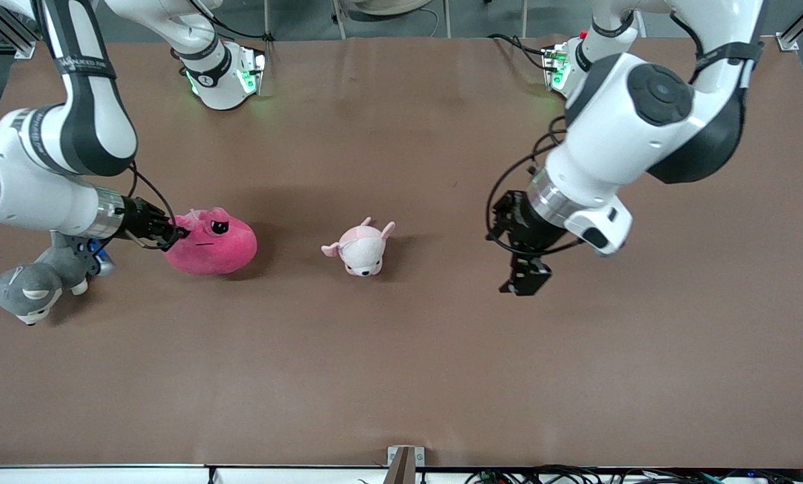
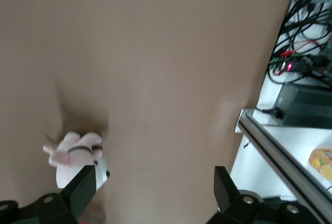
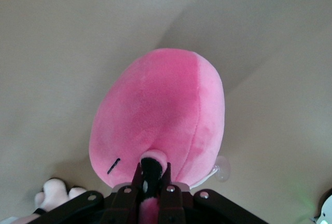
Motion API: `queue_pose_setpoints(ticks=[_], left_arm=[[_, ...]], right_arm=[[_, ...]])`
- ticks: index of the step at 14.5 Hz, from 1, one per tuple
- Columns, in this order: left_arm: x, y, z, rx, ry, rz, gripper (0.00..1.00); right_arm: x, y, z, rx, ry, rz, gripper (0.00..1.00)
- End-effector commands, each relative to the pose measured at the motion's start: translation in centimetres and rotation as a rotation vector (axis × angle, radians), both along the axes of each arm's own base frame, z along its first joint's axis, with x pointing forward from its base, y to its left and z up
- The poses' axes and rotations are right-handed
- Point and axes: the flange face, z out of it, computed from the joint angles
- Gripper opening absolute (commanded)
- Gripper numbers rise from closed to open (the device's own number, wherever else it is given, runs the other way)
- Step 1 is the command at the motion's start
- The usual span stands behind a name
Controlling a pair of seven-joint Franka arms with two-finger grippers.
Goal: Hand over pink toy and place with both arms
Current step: 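Open the left gripper and carry the plush toward the grey cat, then lower the pink plush with the right gripper and release it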
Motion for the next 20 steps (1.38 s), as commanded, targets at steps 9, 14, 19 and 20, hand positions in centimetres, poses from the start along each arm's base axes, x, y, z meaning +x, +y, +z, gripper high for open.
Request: queue_pose_setpoints(ticks=[9,14,19,20], left_arm=[[1.3,12.1,0.1,0.185,0.031,-0.442,1.00],[0.4,17.2,0.1,0.252,-0.015,-0.769,1.00],[0.2,21.6,0.4,0.291,-0.056,-1.033,1.00],[0.2,22.1,0.5,0.295,-0.063,-1.077,1.00]], right_arm=[[-1.4,-3.5,-3.3,0.008,0.011,0.084,0.91],[1.0,-3.3,0.7,-0.009,-0.085,0.194,1.00],[3.6,-4.4,8.5,-0.084,-0.170,0.581,1.00],[3.9,-4.7,9.9,-0.101,-0.180,0.652,1.00]])
